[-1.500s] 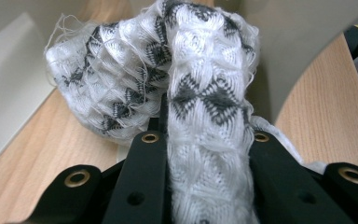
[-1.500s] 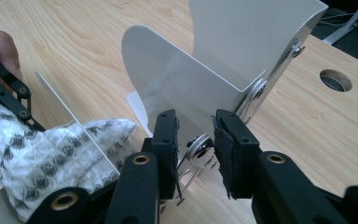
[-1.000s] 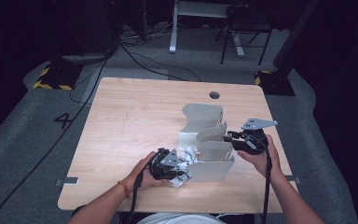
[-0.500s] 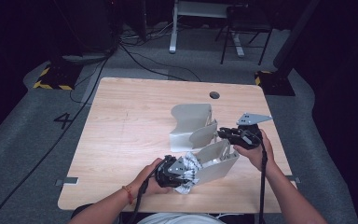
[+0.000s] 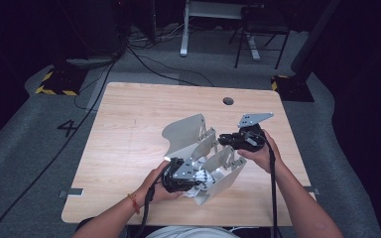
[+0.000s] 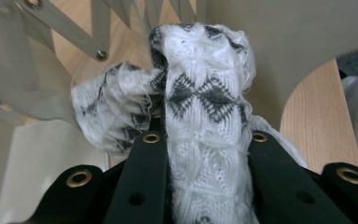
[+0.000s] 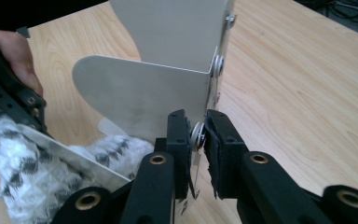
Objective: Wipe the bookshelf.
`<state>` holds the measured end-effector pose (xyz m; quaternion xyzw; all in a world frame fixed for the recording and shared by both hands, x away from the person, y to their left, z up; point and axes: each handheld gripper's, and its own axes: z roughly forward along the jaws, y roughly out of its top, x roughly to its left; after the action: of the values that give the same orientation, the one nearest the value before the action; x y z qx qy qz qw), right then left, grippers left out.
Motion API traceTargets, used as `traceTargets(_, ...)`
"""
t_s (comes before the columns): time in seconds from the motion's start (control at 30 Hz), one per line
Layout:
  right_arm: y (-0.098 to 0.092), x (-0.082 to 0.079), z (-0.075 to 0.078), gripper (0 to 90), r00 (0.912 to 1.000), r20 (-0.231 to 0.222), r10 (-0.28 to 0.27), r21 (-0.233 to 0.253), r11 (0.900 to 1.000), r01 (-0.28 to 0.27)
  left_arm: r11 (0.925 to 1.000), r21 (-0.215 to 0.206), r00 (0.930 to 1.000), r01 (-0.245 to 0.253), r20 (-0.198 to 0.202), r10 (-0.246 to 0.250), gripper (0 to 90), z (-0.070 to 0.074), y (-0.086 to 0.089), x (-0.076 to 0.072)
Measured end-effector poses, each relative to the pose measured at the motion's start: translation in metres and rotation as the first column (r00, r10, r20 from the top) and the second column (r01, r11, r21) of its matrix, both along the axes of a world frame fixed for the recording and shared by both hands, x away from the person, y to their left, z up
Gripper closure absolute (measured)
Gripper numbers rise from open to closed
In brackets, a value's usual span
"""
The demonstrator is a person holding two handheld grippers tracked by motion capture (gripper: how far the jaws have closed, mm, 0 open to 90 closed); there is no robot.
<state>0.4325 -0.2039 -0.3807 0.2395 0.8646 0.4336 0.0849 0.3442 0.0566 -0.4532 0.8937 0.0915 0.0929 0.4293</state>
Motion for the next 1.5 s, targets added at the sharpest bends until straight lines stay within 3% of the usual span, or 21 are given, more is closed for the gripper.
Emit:
traceTargets(0.1, -0.007, -0.001, 0.001, 79.9, 0.9998, 0.000, -0.020, 0.013, 1.000, 0.020, 0.9994, -0.035, 0.9999, 0.006, 0.013, -0.006, 79.0, 0.010, -0.001, 0.001)
traceTargets(0.27, -0.018, -0.008, 0.014, 75.2, 0.9971, 0.053, -0.055, 0.052, 0.997, 0.052, 0.9945, -0.101, 0.9976, 0.025, 0.067, -0.018, 79.0, 0.033, -0.005, -0.002)
traceTargets(0.37, -0.028, -0.016, 0.025, 72.3, 0.9899, 0.110, -0.090, 0.045, 0.995, 0.085, 0.9862, -0.161, 0.9952, 0.036, 0.096, -0.021, 79.0, 0.049, -0.006, -0.004)
traceTargets(0.47, -0.044, -0.028, 0.032, 66.8, 0.9793, 0.159, -0.126, 0.045, 0.992, 0.120, 0.9818, -0.184, 0.9926, 0.047, 0.119, -0.025, 79.0, 0.056, -0.010, -0.003)
traceTargets(0.57, -0.062, -0.041, 0.031, 63.4, 0.9742, 0.171, -0.148, 0.066, 0.988, 0.138, 0.9820, -0.183, 0.9947, 0.047, 0.099, -0.029, 79.1, 0.049, -0.015, 0.000)
traceTargets(0.63, -0.073, -0.050, 0.023, 60.7, 0.9702, 0.179, -0.163, 0.056, 0.986, 0.155, 0.9827, -0.179, 0.9966, 0.045, 0.076, -0.032, 79.1, 0.042, -0.016, 0.002)
traceTargets(0.8, -0.083, -0.064, -0.008, 53.4, 0.9757, 0.157, -0.153, 0.008, 0.988, 0.154, 0.9872, -0.152, 0.9981, 0.047, 0.046, -0.040, 79.2, 0.023, -0.018, 0.001)
traceTargets(0.93, -0.080, -0.071, -0.036, 50.6, 0.9860, 0.123, -0.112, -0.025, 0.993, 0.116, 0.9937, -0.103, 0.9990, 0.043, 0.000, -0.044, 79.3, 0.006, -0.022, 0.004)
traceTargets(1.1, -0.075, -0.076, -0.065, 46.7, 0.9972, 0.048, -0.057, -0.055, 0.997, 0.060, 0.9969, -0.066, 0.9972, 0.043, -0.057, -0.047, 80.1, -0.015, -0.024, 0.009)
traceTargets(1.23, -0.070, -0.080, -0.081, 45.6, 0.9992, 0.019, -0.034, -0.083, 0.996, 0.036, 0.9983, -0.046, 0.9952, 0.037, -0.089, -0.041, 80.3, -0.029, -0.027, 0.014)
traceTargets(1.33, -0.065, -0.082, -0.087, 45.6, 0.9999, 0.011, -0.001, -0.100, 0.995, 0.002, 0.9987, -0.041, 0.9929, 0.031, -0.114, -0.036, 80.3, -0.035, -0.030, 0.017)
traceTargets(1.5, -0.062, -0.084, -0.085, 45.9, 0.9989, 0.047, -0.006, -0.061, 0.998, 0.009, 0.9981, -0.024, 0.9902, 0.056, -0.127, -0.059, 80.3, -0.043, -0.034, 0.020)
